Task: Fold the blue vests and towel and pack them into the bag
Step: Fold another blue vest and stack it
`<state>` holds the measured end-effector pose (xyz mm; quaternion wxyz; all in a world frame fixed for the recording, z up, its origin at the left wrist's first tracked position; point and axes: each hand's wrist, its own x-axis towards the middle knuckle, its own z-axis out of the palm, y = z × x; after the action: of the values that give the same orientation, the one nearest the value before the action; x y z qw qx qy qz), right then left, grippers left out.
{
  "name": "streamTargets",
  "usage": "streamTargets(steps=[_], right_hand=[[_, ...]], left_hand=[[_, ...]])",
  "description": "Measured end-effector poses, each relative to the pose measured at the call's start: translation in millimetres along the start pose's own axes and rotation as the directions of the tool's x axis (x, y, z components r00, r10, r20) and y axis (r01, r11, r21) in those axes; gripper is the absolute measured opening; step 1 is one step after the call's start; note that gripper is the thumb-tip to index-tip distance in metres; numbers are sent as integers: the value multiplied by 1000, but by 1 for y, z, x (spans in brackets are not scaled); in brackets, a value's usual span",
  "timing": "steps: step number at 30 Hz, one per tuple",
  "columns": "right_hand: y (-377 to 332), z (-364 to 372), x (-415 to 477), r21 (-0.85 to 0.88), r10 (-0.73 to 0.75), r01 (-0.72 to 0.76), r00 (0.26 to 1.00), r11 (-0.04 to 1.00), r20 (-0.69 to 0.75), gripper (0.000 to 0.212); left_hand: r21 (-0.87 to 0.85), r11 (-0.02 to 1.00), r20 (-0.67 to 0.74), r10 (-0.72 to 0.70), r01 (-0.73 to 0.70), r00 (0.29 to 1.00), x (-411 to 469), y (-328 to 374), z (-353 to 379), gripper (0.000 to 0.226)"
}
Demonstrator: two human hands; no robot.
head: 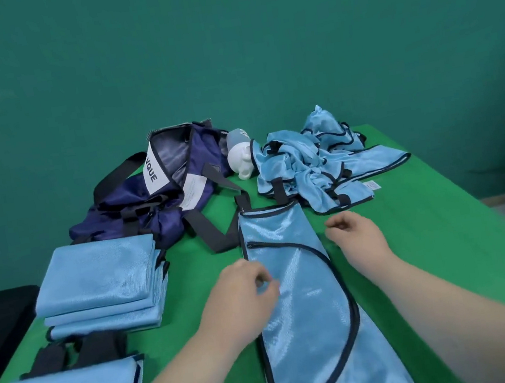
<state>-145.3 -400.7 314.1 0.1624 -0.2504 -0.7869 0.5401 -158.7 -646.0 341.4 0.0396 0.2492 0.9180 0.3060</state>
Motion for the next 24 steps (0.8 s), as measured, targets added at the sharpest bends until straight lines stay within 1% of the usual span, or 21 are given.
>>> streamTargets(steps=[2, 4, 7, 9, 11, 13, 15, 17, 19, 20, 21, 24], right_hand=[[9, -12, -32, 15, 4, -4, 1000, 1000, 15, 11], [16, -22, -67, 7, -14, 14, 998, 1000, 54, 13], [23, -33, -111, -4, -30, 31, 994, 1000, 106, 14], [28, -41, -132, 20, -36, 34, 993, 999, 111, 16], [34, -49, -147, 47, -41, 37, 994, 998, 97, 18], [39, -55, -159, 48, -46, 41, 994, 998, 102, 20], [41, -59, -171, 32, -53, 49, 991, 998, 125, 25], [43, -63, -181, 8, -71, 71, 988, 997, 138, 31], [44, -67, -190, -39, -96, 104, 982, 994, 162, 32], [45, -69, -194, -69, -118, 134, 975, 989, 190, 30], [46, -70, -197, -101, -147, 173, 964, 980, 223, 30], [45, -75, -207, -191, -254, 323, 915, 927, 314, 29]], left_hand=[[20, 1000, 75, -16, 14, 997, -35, 11, 4, 24], [91, 996, 112, -29, 19, 993, -66, 24, 7, 34], [241, 970, 114, -37, 8, 993, -104, 38, 14, 44], [316, 948, 110, -58, 20, 992, -120, 41, 20, 49], [356, 933, 110, -97, 51, 989, -130, 44, 25, 45], [370, 926, 102, -117, 71, 988, -133, 47, 28, 33], [325, 941, 77, -128, 97, 989, -134, 50, 29, 18], [177, 973, 42, -155, 146, 987, -135, 50, 25, 10], [15, 980, 23, -200, 199, 980, -134, 48, 16, 6], [-21, 976, 24, -217, 218, 976, -132, 44, 11, 3], [-23, 973, 33, -227, 228, 973, -129, 39, 7, 2], [28, 972, 69, -236, 235, 969, -123, 24, 4, 13]])
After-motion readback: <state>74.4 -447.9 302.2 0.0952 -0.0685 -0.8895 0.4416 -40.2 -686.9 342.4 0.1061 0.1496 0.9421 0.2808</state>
